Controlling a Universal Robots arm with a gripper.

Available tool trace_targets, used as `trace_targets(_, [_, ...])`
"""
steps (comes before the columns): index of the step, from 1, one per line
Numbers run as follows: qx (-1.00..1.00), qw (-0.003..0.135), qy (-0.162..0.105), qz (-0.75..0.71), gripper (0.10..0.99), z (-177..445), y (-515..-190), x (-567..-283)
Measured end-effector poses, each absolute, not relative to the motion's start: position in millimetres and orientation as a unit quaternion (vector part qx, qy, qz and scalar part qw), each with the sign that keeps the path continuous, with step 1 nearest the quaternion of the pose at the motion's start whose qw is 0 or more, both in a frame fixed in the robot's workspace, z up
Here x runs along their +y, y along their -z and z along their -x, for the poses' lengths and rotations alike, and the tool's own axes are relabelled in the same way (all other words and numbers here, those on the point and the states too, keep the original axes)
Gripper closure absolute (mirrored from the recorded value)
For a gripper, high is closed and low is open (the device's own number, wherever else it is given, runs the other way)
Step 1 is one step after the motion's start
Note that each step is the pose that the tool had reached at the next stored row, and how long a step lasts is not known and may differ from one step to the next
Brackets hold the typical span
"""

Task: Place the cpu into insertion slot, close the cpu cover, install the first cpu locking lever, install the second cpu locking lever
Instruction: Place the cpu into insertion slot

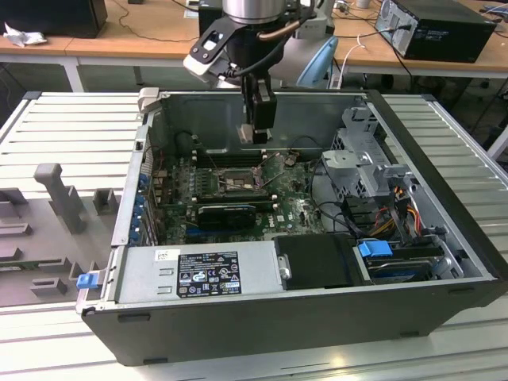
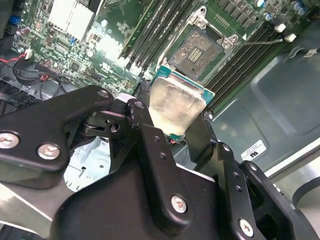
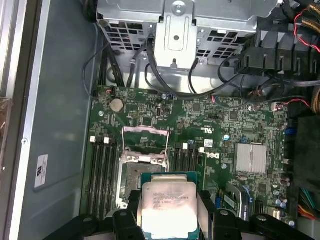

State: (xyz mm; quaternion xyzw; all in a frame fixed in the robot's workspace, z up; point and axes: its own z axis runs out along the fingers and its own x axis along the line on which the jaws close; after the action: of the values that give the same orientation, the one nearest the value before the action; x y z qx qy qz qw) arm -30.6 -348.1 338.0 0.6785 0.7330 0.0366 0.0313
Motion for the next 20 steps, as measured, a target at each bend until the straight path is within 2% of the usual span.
trace_targets(20, [0.71,0.035,-0.038,-0.702,0.557,44.4,-303.9,-347.6])
